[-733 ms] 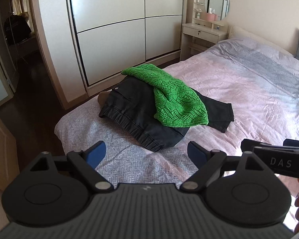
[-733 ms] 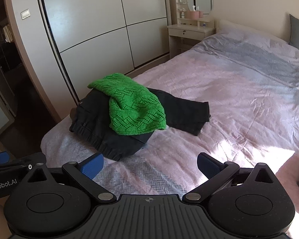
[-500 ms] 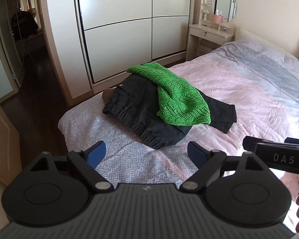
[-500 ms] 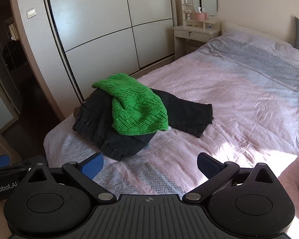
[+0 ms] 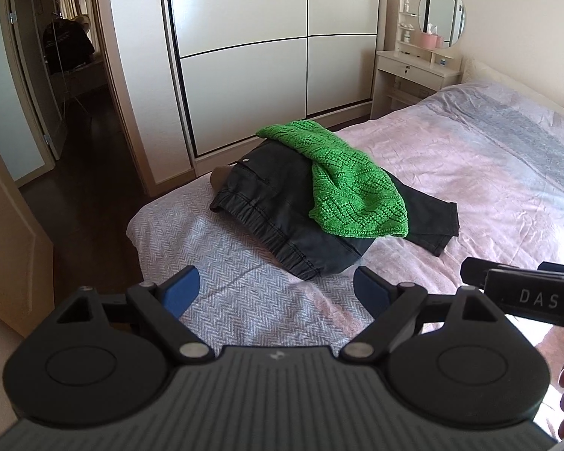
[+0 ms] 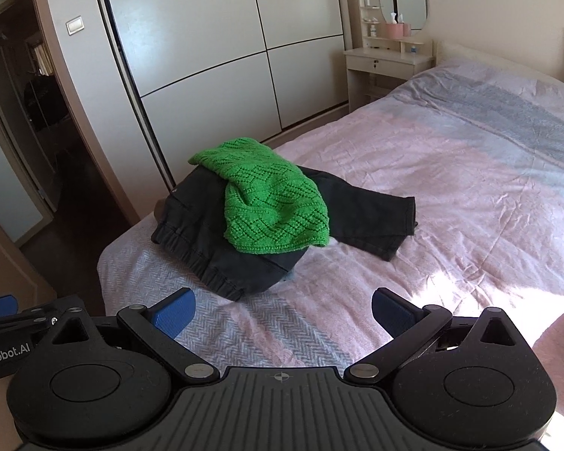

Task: Fold clothes
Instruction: 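Move both grippers toward the green knitted vest on the clothes pile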

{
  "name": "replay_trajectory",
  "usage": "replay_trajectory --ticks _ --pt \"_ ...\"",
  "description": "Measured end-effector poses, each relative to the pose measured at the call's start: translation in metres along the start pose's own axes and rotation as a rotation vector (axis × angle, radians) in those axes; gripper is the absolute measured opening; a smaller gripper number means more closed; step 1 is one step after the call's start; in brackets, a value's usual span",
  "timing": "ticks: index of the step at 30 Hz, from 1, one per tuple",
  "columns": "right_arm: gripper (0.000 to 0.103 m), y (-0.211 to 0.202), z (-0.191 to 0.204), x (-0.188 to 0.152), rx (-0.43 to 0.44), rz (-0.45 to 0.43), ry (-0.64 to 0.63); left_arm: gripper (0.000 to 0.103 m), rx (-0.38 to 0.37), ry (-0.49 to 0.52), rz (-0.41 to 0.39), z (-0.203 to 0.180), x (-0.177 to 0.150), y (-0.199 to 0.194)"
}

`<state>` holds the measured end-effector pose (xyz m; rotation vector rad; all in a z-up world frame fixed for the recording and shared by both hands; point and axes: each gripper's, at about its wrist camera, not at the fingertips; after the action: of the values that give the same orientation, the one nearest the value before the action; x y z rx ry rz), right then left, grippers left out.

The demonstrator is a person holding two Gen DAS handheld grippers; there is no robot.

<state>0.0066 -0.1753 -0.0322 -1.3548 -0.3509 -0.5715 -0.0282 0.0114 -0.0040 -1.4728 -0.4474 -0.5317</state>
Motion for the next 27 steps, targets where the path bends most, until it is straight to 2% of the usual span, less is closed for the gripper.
replay_trajectory --ticks 7,18,27 --pt "0.102 0.004 0.003 -0.002 0.015 0.005 0.004 0.087 -0.012 0.024 0.012 0.017 -0.004 -0.004" --pt "0.102 0.015 -0.004 -0.006 0.031 0.042 0.019 0.087 -0.049 0.069 0.064 0.038 0.001 0.014" --pt "0.102 0.026 -0.019 0.006 0.017 0.058 0.067 0.087 -0.117 0.162 0.102 0.037 0.041 0.046"
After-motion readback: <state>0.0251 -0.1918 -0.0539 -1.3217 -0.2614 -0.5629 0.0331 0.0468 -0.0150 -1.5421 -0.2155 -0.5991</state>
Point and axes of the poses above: each gripper's, at about its wrist camera, not at the fingertips, and y roughly the way its jaws point, z to its left, x to its top, and after that the axes turned 12 degrees about z, right-handed
